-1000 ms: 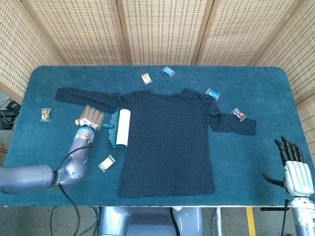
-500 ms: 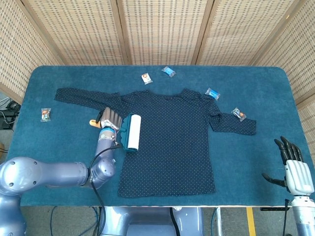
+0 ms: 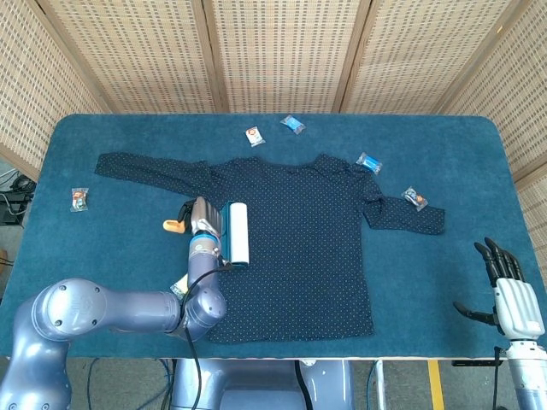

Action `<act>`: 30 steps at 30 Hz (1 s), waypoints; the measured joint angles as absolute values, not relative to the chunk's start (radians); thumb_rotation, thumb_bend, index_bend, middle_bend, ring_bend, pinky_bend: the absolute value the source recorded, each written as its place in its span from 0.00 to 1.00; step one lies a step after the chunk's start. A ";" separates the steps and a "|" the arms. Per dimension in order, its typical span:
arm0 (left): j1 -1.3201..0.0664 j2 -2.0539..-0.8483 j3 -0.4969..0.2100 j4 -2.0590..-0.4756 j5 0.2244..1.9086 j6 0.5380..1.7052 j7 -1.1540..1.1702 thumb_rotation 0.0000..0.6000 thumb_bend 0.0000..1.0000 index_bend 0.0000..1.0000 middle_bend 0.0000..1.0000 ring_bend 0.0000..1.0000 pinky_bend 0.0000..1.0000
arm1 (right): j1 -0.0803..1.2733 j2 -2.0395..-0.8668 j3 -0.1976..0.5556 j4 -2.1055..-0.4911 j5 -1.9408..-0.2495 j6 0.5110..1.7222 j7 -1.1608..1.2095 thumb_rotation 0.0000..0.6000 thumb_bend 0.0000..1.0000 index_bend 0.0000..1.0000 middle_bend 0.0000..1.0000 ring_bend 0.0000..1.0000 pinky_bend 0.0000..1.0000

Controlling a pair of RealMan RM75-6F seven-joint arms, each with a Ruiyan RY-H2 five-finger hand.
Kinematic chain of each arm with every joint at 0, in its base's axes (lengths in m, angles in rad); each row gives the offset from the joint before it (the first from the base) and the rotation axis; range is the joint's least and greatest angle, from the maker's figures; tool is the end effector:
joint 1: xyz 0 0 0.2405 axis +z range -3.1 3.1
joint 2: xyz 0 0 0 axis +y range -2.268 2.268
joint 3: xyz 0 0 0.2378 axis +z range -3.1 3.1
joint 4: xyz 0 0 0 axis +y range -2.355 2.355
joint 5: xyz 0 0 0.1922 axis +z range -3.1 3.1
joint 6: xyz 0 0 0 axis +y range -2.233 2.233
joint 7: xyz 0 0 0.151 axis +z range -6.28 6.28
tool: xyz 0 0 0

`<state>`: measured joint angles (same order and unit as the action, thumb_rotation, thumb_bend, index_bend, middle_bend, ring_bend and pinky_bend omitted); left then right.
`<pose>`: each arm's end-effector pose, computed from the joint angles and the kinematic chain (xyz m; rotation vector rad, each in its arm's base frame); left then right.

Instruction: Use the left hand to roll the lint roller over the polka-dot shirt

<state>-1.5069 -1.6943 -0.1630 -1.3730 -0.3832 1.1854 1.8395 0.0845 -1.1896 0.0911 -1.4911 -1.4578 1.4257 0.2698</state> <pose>-0.0406 0.3814 -0.0330 -1.9313 -0.3159 0.3182 -0.3104 -0.1940 0.1581 1.2538 -1.1002 1.0444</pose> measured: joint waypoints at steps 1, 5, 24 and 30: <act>-1.507 -1.702 -0.170 -1.367 -0.381 1.187 1.844 1.00 0.89 0.91 0.93 0.81 0.72 | 0.084 -1.189 0.091 -1.491 -1.458 1.426 0.272 1.00 0.13 0.00 0.00 0.00 0.00; -1.511 -1.724 -0.192 -1.348 -0.378 1.188 1.856 1.00 0.89 0.91 0.93 0.81 0.72 | 0.084 -1.187 0.092 -1.491 -1.457 1.425 0.283 1.00 0.13 0.00 0.00 0.00 0.00; -1.595 -1.909 -0.362 -1.111 -0.374 1.177 1.991 1.00 0.89 0.91 0.93 0.81 0.72 | 0.090 -1.178 0.092 -1.473 -1.446 1.402 0.347 1.00 0.13 0.00 0.00 0.00 0.00; -1.625 -1.969 -0.410 -1.029 -0.367 1.164 2.036 1.00 0.89 0.91 0.93 0.81 0.72 | 0.090 -1.178 0.094 -1.468 -1.445 1.404 0.355 1.00 0.13 0.00 0.00 0.00 0.00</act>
